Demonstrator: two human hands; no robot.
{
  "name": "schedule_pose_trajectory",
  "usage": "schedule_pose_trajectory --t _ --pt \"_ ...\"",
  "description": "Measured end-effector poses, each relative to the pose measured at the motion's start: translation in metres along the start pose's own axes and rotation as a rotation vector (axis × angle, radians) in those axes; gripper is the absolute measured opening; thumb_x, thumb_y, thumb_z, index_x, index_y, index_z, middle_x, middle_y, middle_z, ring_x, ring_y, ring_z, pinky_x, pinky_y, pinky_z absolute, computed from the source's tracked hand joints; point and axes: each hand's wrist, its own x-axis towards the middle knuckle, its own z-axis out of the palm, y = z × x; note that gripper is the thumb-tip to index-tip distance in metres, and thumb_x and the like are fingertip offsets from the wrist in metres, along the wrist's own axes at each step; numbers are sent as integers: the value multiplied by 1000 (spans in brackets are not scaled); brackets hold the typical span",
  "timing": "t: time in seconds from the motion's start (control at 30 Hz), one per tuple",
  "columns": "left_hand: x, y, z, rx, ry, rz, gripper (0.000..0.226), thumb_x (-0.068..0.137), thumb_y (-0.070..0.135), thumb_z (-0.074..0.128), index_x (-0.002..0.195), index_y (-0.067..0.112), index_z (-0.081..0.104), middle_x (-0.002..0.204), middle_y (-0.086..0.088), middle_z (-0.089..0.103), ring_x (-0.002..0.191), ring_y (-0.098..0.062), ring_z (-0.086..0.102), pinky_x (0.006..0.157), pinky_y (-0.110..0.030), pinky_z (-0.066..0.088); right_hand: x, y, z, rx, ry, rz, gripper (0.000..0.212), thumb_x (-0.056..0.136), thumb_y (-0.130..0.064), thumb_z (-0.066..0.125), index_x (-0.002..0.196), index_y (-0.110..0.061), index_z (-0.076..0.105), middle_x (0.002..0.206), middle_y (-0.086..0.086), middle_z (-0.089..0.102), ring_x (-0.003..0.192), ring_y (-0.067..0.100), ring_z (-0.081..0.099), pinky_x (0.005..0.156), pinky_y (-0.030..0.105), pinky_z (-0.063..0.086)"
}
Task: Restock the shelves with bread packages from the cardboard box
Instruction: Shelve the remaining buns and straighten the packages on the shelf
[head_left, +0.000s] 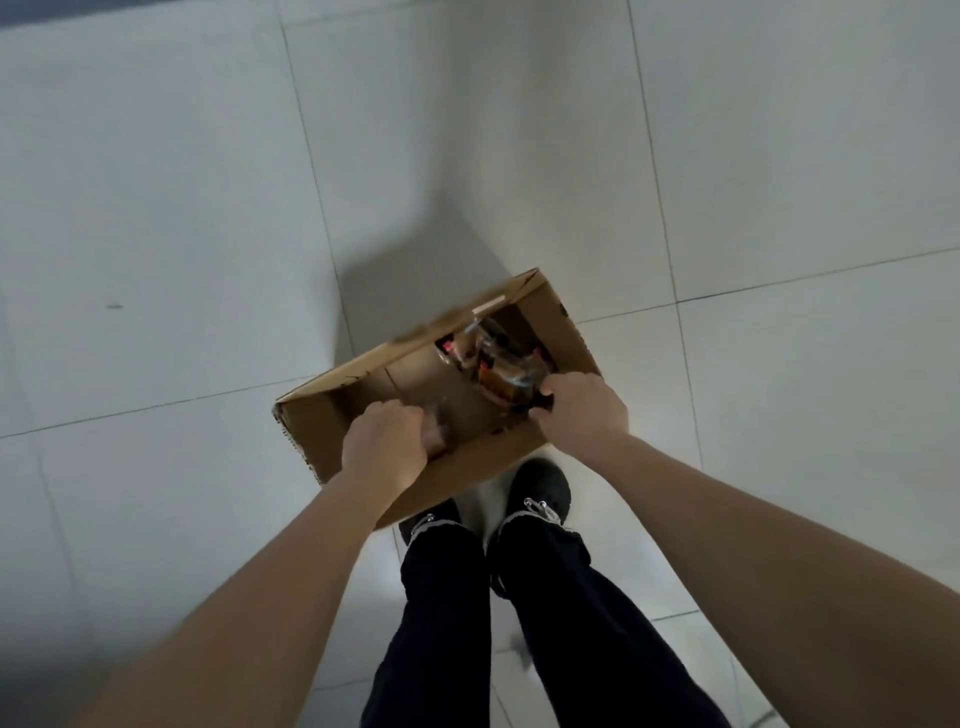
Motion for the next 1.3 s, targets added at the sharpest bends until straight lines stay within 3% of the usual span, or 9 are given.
schedule_pose_trajectory --t 0.23,0.37,0.4,0.5,0.57,0.7,0.83,1.03,1.3 --pt "109 3 78 -313 -124 -138 17 94 25 55 102 15 66 92 -1 64 87 -20 62 72 -32 50 98 18 76 107 -30 77 51 88 -32 62 135 -23 47 125 8 52 112 29 55 88 39 52" --pt "162 6 109 -521 -166 -246 8 93 18 52 97 16 59 94 -4 59 88 -22 57 69 -31 44 135 31 104 112 -76 70 59 85 -34 67 137 -23 43 120 4 59 104 23 60 77 32 53" --pt "173 7 114 -631 -177 -301 5 93 19 54 96 17 55 96 -5 58 90 -23 57 72 -32 47 142 32 110 133 -75 71 61 83 -34 70 137 -22 43 118 3 60 103 21 61 76 31 52" --pt "201 10 130 -1173 -159 -510 45 77 28 72 115 14 50 106 1 60 100 -23 59 89 -40 53 156 32 124 328 0 138 60 81 -31 74 133 -19 48 120 1 61 106 21 61 80 28 51" --pt "222 7 147 -1374 -95 -607 62 64 27 74 122 16 55 113 -6 66 102 -27 63 90 -46 54 160 33 130 422 38 171 49 83 -29 73 127 -18 55 117 2 64 103 20 63 79 27 51" --pt "228 19 137 -1670 -73 -720 54 77 19 78 125 6 57 116 -12 66 103 -28 65 83 -39 56 161 33 125 538 0 215 50 81 -27 75 127 -18 56 122 0 61 106 18 61 75 23 48" --pt "219 19 132 -1671 -97 -717 50 79 18 78 123 4 59 113 -14 67 97 -28 66 70 -33 54 149 32 118 771 28 327 61 75 -25 80 128 -17 51 121 -2 57 109 16 56 92 30 51" --pt "161 -8 118 -1548 -25 -919 36 82 12 73 112 2 54 90 -13 66 80 -26 66 83 -45 57 110 4 103 893 93 262 17 89 -17 64 106 -20 68 103 -4 65 87 10 63 69 23 55" --pt "44 -22 65 -1551 -479 -922 29 89 32 64 113 15 57 106 -10 66 91 -21 62 61 -33 49 45 -30 51 771 152 213 6 95 -30 53 95 -27 59 89 -6 64 80 15 62 67 34 53"
